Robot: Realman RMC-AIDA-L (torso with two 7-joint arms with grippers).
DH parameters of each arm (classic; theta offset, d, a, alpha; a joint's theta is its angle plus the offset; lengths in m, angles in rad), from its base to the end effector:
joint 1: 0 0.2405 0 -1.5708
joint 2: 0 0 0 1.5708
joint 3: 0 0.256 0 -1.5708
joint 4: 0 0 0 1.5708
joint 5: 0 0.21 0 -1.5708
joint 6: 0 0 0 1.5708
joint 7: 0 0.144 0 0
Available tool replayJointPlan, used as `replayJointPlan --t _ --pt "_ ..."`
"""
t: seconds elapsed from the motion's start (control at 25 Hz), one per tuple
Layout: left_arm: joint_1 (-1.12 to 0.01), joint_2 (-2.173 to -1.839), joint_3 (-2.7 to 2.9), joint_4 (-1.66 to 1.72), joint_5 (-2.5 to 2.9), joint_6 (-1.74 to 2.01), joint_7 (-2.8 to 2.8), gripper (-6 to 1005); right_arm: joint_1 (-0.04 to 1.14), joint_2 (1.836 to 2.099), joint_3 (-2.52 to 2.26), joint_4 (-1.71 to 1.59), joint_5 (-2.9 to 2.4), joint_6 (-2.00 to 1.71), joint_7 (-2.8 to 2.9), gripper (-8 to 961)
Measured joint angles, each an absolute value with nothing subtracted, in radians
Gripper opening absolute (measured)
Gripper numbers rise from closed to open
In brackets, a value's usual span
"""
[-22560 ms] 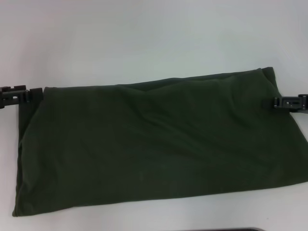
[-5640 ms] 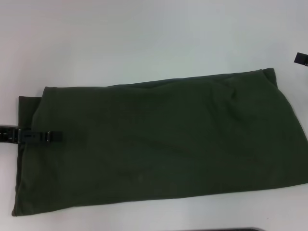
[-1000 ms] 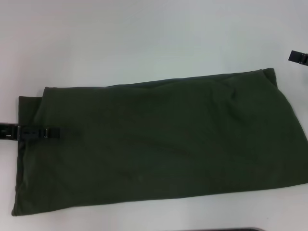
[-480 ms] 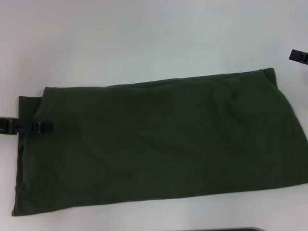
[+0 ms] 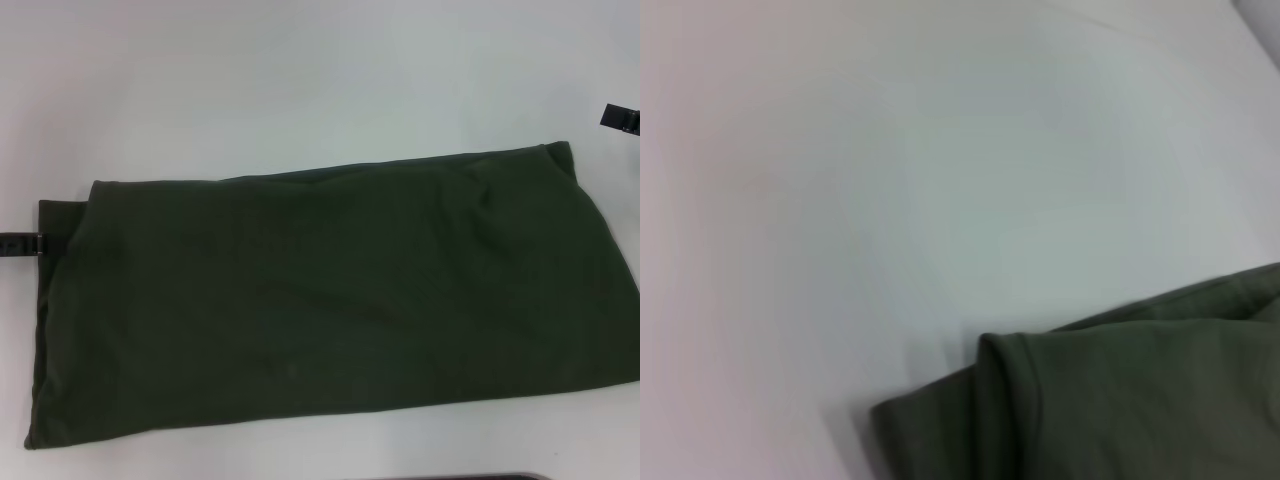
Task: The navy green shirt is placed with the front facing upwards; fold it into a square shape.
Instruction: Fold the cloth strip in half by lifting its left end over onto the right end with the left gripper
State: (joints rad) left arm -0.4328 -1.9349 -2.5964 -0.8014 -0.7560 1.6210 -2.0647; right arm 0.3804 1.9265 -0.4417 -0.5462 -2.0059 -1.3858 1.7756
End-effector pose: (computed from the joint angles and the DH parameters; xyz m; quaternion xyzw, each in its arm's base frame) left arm -0.3530 0.2976 0.0827 -0.8167 -0.5497 -0.0893 0.1515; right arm 0.3745 0.3078 0.0796 -0.7662 0.5157 0.2700 0.2723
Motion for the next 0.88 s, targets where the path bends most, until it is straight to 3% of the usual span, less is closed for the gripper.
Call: replayJointPlan --t 0.52,0.88 --pt "-0.437 -1.944 -2.596 -0.796 -0.749 1.659 -2.061 836 0.380 1.926 -0.442 -0.551 -2.008 -1.383 1.781 916" --pt "-0.452 -1.988 -2.570 -0.782 -0.746 1.678 -2.037 836 0.380 1.926 -0.442 -0.545 -2.008 -1.382 1.776 915"
